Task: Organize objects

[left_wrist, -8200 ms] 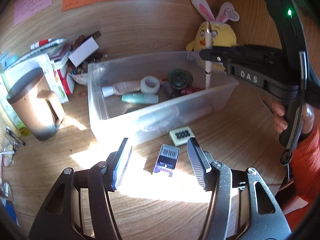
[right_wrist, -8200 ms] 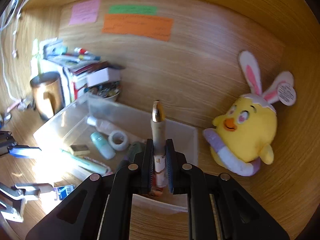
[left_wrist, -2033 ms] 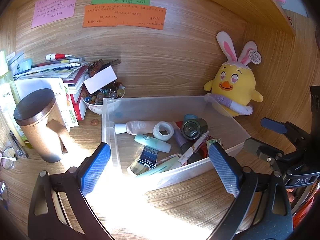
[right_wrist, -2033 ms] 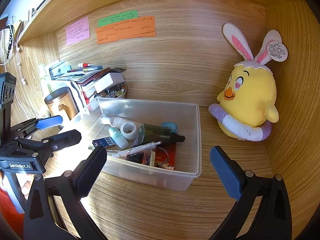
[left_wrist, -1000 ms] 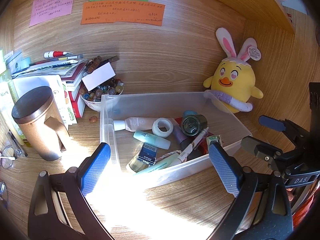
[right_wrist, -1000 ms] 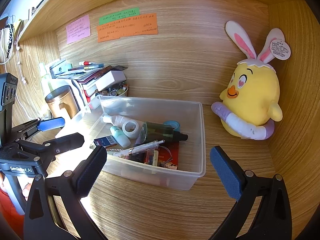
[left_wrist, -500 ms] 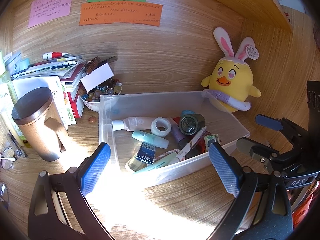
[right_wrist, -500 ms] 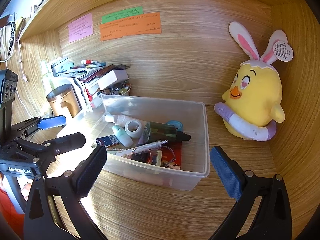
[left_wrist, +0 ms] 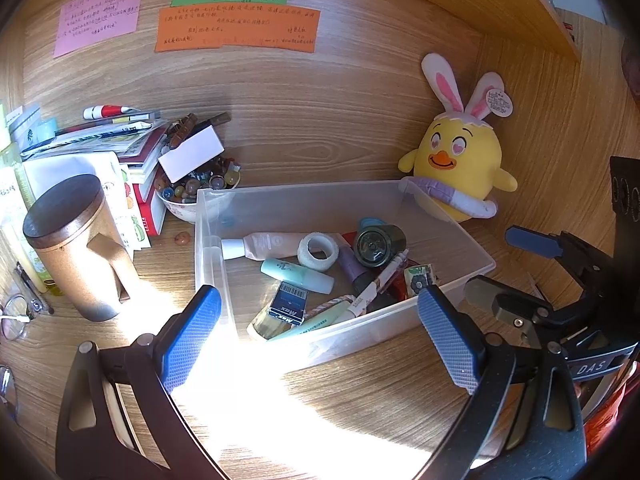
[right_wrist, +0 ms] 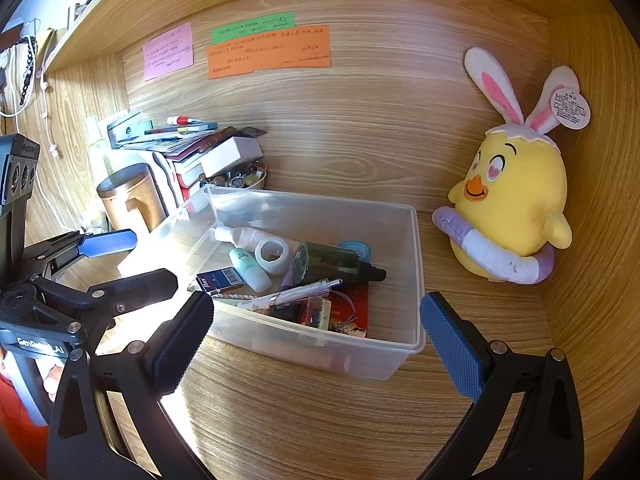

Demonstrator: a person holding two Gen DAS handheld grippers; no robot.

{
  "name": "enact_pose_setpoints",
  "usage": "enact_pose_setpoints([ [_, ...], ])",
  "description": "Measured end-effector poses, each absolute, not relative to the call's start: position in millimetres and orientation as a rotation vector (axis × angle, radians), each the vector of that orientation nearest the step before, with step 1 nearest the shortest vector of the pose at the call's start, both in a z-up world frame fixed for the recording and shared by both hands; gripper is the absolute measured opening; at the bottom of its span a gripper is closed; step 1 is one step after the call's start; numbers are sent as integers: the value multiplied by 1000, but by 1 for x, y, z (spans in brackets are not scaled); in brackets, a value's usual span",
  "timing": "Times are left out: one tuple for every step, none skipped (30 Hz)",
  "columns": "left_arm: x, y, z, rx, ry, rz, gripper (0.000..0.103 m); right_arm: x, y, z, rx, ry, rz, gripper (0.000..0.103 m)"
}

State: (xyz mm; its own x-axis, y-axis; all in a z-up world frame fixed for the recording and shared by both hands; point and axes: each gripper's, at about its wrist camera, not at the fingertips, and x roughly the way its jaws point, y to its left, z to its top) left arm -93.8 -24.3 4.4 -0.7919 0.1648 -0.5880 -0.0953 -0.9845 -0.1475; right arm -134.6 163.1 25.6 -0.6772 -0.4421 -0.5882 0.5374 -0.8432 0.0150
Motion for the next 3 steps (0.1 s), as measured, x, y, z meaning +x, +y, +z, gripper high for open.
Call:
enact_pose_setpoints([
  [-93,-24,5,-947,-166,2847,100,-135,163,26,806,215,-2459,103],
  [-92,-25,5,-947,-165,2848,100,-135,163,25,806,216,-2459,103],
  [-92,-26,5,-948,-166,2849,101,-135,163,25,806,217,-2461,103],
])
